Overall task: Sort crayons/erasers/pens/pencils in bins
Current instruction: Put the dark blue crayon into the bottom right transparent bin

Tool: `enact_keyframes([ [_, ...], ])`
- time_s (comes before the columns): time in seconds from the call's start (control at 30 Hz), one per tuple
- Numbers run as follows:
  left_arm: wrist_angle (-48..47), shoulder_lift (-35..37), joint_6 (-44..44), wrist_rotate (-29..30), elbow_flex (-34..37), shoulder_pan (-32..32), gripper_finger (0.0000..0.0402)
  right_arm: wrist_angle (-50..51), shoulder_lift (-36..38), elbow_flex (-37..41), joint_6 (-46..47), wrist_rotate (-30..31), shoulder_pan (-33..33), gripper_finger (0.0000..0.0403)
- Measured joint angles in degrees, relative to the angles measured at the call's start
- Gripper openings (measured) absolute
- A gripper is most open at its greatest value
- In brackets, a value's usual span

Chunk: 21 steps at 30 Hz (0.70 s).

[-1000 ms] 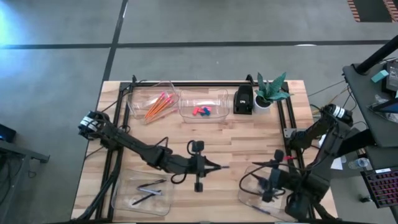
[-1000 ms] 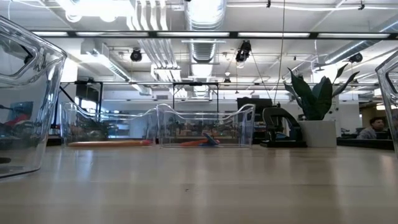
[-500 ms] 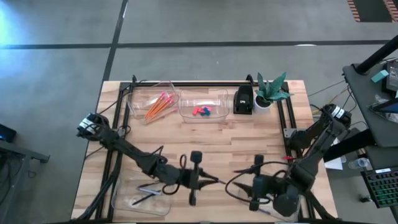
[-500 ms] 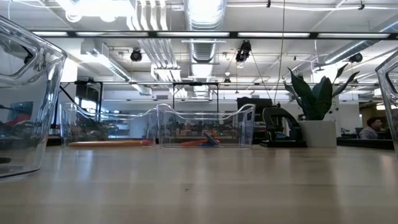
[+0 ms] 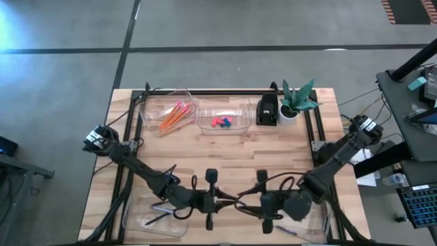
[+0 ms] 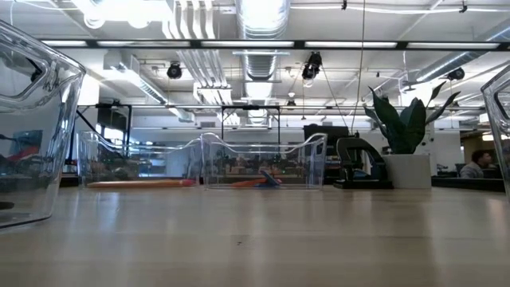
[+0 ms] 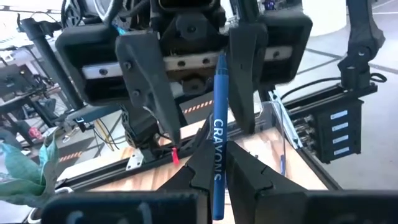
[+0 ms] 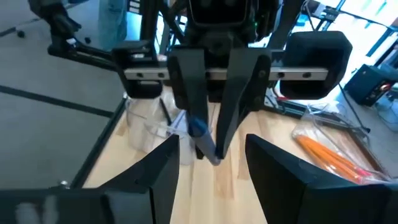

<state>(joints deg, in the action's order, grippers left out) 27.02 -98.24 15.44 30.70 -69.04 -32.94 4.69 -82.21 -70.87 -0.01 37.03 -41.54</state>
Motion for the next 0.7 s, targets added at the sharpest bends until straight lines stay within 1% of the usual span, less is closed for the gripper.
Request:
enact_keyframes([
  [0.1, 0.07, 0.00, 0.00, 0.21, 0.00, 0.02, 0.0010, -0.66, -0.09, 0.00, -1.43, -0.02, 0.13, 0.0176],
  [0.2, -0.04, 0.00, 0.04, 1.93, 0.07, 0.00, 0.0010, -0.79, -0.09, 0.00, -1.57, -0.06, 0.06, 0.0175],
  [0.33, -0.05, 0.00, 0.06, 2.93, 0.17, 0.06, 0.0010, -0.77, -0.09, 0.00, -1.53, -0.10, 0.07, 0.0158],
  [0.47, -0.02, 0.00, 0.04, 2.95, 0.17, 0.06, 0.0010, -0.77, -0.09, 0.00, -1.14, -0.10, 0.09, 0.0123],
  [0.7, -0.01, 0.00, 0.02, 2.91, 0.17, 0.04, 0.0010, -0.90, -0.09, 0.00, -0.57, 0.01, 0.21, 0.0045],
])
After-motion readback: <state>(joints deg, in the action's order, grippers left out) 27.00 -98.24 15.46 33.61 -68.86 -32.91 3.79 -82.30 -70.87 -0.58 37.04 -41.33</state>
